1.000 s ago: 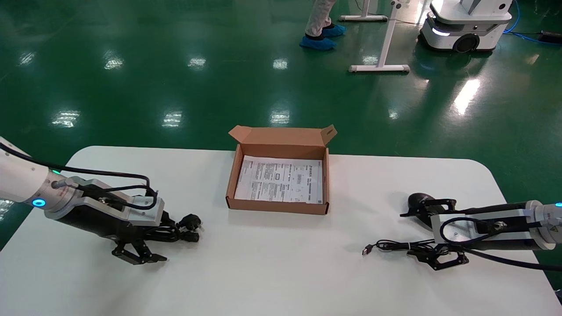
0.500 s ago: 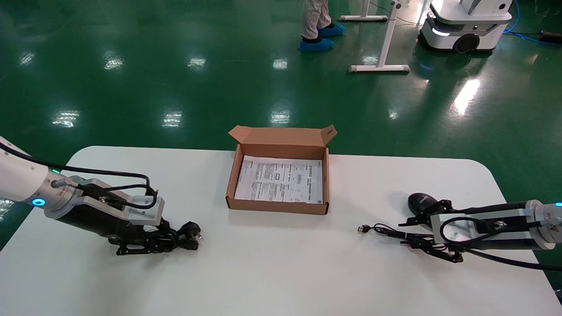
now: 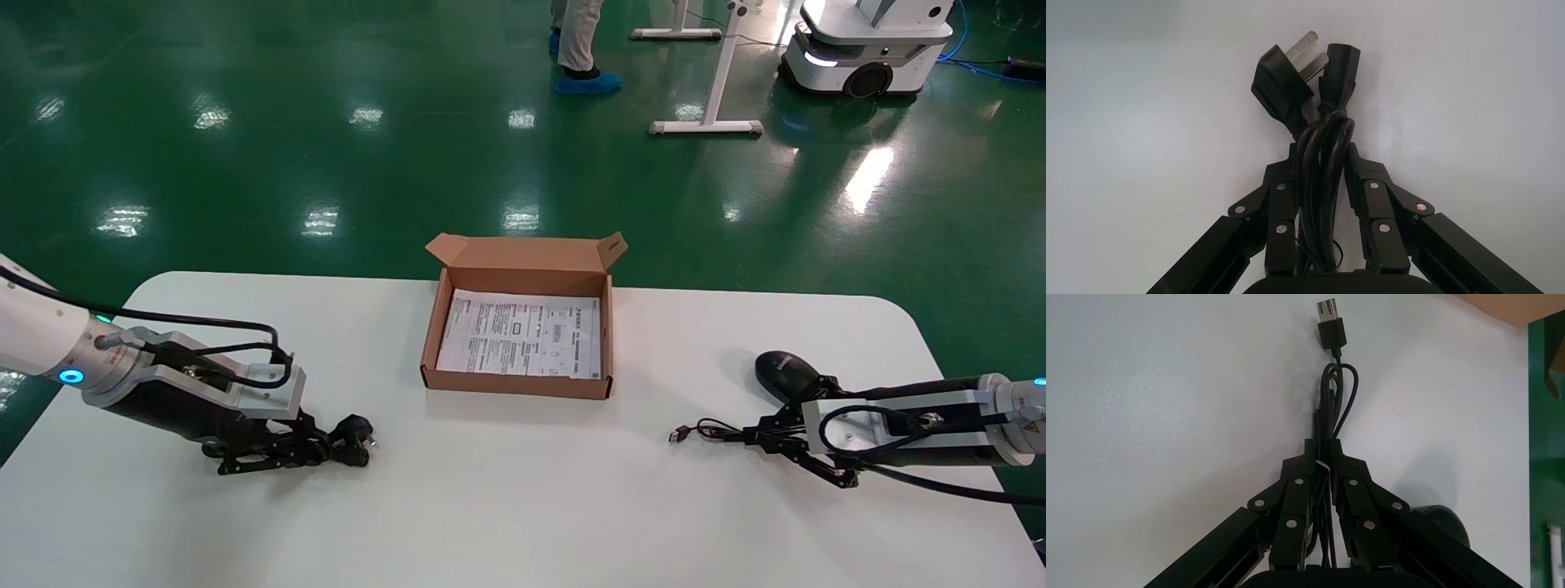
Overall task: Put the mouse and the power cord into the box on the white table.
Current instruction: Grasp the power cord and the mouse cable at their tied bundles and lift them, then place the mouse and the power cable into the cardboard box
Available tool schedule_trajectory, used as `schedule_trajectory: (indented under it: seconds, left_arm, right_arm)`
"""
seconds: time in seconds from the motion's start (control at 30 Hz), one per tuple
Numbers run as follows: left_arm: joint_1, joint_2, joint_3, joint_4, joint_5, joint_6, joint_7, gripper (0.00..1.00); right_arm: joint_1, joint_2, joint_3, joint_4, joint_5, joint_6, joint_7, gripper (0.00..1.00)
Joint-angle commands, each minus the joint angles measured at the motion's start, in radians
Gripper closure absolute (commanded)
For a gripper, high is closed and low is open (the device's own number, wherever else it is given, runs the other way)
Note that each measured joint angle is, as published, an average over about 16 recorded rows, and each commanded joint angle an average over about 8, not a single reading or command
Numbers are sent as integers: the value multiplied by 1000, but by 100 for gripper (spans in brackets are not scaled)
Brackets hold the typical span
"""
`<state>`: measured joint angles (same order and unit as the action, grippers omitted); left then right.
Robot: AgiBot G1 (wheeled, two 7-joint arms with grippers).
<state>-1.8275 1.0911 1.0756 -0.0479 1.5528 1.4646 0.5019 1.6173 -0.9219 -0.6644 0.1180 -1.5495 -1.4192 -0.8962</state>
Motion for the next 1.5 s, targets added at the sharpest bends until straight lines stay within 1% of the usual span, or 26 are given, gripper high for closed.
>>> schedule_trajectory:
  seconds: [0.03,0.2,0.37,0.5,0.63,0.77,0.93,1.03,1.13,1.3,1.5]
  left_arm:
    - [-4,-1,-4,1,-6,5,-2,100]
    - [-63,-38,-29,-12,-41,30,3,100]
    - [-151,-74,-58,-36,-78,9,1,100]
    - [-218,-68,-67,-57,-85,-28,-20,100]
    - [-268,-34,-65,-67,-77,-77,-49,100]
    - [-309,12,-48,-61,-49,-120,-81,100]
    - [-360,59,9,-52,35,-107,-93,100]
    - [-392,62,43,-44,86,-85,-77,100]
    - [-423,47,65,-29,118,-76,-59,100]
    - [-458,14,67,2,125,-92,-48,100]
    - [-463,6,60,22,114,-106,-45,100]
  right_arm:
    - [-1,0,0,1,1,0,-2,100]
    - [76,11,24,15,32,-30,31,100]
    - [197,8,59,29,81,-63,100,100]
    - [276,-25,88,40,121,-55,139,100]
    - [310,-91,111,46,155,-21,147,100]
    - [305,-172,125,50,178,21,124,100]
    - [267,-274,129,47,187,73,75,100]
    - [240,-328,126,34,185,104,48,100]
    - [218,-371,120,19,178,131,22,100]
    - [187,-414,107,10,163,161,-33,100]
    - [148,-430,86,21,148,174,-80,100]
